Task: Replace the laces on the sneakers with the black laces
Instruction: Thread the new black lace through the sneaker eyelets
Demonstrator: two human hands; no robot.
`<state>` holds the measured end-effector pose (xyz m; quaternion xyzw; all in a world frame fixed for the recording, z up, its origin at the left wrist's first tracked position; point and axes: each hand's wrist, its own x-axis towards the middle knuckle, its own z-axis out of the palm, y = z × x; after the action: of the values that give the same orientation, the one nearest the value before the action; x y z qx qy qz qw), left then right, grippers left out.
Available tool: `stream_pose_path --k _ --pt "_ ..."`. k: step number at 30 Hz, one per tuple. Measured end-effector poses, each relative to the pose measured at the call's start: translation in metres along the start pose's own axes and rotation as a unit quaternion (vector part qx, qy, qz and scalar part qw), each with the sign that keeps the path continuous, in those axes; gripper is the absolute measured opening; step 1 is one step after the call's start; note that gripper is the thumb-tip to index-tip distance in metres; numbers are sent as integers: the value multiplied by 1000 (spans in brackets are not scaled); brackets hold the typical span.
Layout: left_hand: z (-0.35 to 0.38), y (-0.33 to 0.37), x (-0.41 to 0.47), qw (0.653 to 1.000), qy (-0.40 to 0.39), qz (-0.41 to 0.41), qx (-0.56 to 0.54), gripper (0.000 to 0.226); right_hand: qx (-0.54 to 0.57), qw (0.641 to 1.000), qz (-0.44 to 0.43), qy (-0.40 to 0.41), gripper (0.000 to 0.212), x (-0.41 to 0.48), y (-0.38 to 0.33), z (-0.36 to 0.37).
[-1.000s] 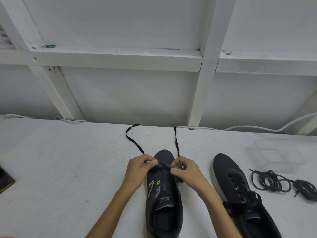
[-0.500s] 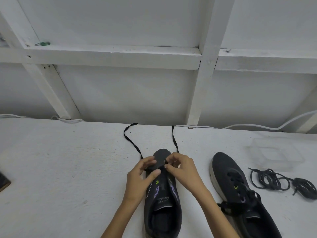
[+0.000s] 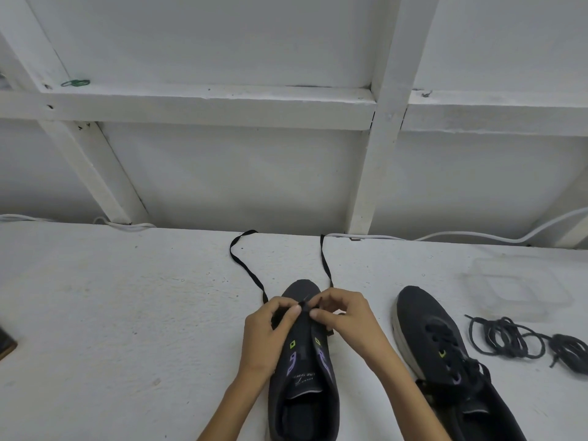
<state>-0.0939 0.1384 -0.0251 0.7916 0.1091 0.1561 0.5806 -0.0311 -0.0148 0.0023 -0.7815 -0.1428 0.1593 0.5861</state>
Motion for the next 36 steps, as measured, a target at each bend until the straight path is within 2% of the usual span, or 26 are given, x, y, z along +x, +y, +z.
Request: stream_pose_path --k 7,13,18,25,28,36 --pt "3 1 -7 1000 -4 1 -26 10 -70 997 -31 15 14 3 -7 6" --pt "7 10 -11 997 -42 10 -69 33 -119 991 -42 35 17 7 -19 6" --pt "11 7 -6 998 -27 -20 -47 40 -143 988 -49 13 18 9 -26 7" --pt "13 7 1 1000 -21 -7 10 37 -161 983 -75 37 19 9 -28 9" --pt "12 9 4 999 -39 3 37 36 -144 985 -86 45 20 6 -26 11" --pt "7 5 8 994 -91 20 64 24 15 988 -117 104 36 18 -59 6"
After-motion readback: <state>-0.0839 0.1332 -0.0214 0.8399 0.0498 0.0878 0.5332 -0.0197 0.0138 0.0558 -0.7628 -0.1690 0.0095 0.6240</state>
